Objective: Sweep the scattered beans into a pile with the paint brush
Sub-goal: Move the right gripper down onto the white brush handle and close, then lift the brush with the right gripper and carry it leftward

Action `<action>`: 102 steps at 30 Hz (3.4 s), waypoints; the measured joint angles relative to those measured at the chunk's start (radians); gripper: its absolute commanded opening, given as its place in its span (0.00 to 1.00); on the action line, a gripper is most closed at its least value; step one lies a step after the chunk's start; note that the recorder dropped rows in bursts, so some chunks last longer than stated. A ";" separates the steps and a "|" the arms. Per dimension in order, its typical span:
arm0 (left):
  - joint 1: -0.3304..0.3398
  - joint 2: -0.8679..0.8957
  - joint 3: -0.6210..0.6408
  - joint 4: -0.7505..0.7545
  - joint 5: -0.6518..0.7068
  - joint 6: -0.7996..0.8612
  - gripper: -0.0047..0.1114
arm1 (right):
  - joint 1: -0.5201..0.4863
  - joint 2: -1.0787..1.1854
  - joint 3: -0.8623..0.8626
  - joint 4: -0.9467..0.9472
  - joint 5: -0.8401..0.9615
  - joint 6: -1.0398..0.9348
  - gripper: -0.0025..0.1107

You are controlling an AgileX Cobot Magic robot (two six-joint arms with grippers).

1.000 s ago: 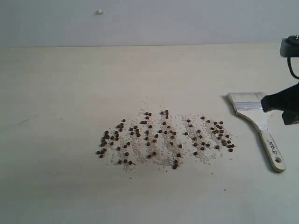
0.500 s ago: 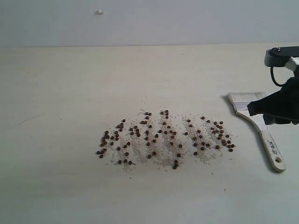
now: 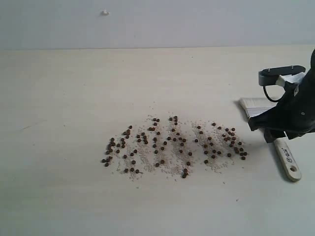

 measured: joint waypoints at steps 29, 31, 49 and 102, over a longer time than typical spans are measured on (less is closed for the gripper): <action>0.000 0.000 0.000 0.000 0.000 0.000 0.04 | -0.074 0.097 -0.107 0.192 0.062 -0.017 0.50; 0.000 0.000 0.000 0.000 0.000 0.000 0.04 | -0.074 0.111 -0.107 0.203 0.042 -0.017 0.50; 0.000 0.000 0.000 0.000 0.000 0.000 0.04 | -0.074 0.161 -0.119 0.107 -0.003 -0.015 0.02; 0.000 0.000 0.000 0.000 0.000 0.000 0.04 | -0.072 -0.566 0.019 0.898 0.362 -0.761 0.02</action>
